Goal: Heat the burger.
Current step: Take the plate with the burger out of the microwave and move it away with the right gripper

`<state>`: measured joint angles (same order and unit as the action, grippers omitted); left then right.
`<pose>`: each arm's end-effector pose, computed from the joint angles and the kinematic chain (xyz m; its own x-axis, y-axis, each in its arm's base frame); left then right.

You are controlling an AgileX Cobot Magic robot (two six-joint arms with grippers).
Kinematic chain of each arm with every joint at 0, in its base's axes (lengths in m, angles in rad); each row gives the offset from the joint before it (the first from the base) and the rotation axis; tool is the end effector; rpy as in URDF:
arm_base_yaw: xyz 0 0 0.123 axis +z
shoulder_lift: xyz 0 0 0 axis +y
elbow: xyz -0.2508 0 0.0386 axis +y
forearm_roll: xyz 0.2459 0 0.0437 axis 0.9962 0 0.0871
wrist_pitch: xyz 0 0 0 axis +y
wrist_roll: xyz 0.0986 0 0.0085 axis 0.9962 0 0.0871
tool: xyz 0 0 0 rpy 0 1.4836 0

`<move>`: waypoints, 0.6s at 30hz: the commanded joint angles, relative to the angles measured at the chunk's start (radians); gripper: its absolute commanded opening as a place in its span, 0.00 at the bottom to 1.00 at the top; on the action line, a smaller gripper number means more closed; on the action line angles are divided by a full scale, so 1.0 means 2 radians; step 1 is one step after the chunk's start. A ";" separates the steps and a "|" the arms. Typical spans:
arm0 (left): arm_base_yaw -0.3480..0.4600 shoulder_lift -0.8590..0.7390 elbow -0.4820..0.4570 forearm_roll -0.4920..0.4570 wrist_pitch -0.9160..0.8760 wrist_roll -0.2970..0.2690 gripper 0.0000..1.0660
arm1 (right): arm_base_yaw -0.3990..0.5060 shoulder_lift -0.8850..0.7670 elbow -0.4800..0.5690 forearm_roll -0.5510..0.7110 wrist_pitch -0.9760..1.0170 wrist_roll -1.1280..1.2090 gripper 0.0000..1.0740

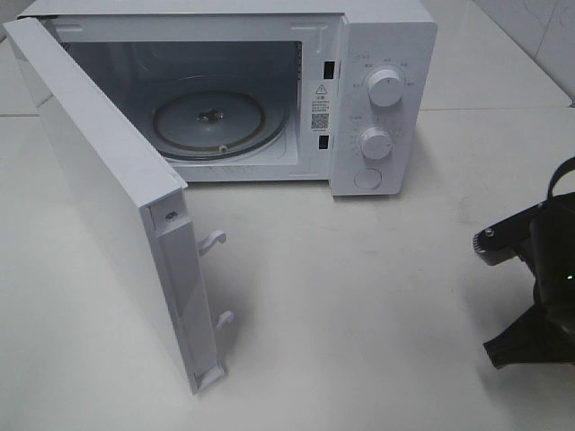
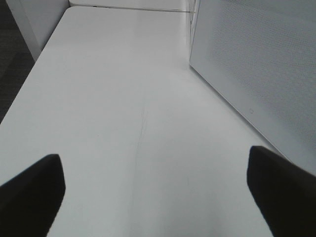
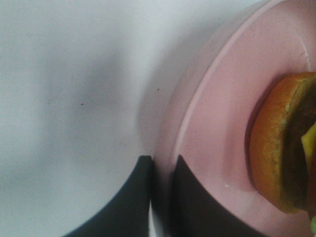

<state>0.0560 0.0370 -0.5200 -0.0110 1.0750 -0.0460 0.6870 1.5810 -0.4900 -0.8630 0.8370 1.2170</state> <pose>0.0348 0.0010 0.2758 -0.4798 -0.0782 -0.8739 -0.0722 0.9962 -0.0495 0.1813 0.0764 0.0939 -0.9451 -0.2144 -0.2468 -0.0616 0.8582 -0.5096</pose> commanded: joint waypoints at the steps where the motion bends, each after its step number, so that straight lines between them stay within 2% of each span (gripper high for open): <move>1: 0.001 -0.001 0.001 -0.001 -0.005 0.001 0.86 | 0.001 0.017 -0.002 -0.025 0.017 0.013 0.00; 3: 0.001 -0.001 0.001 -0.001 -0.005 0.001 0.86 | 0.001 0.043 -0.002 -0.025 0.001 0.025 0.00; 11: 0.001 -0.001 0.001 -0.001 -0.005 0.001 0.86 | 0.001 0.056 -0.002 -0.034 -0.014 0.054 0.03; 18: 0.001 -0.001 0.001 -0.001 -0.005 0.001 0.86 | 0.001 0.056 -0.002 -0.048 -0.015 0.058 0.23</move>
<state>0.0560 0.0370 -0.5200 -0.0110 1.0750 -0.0460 0.6870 1.6900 -0.4910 -0.9260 0.7700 1.3300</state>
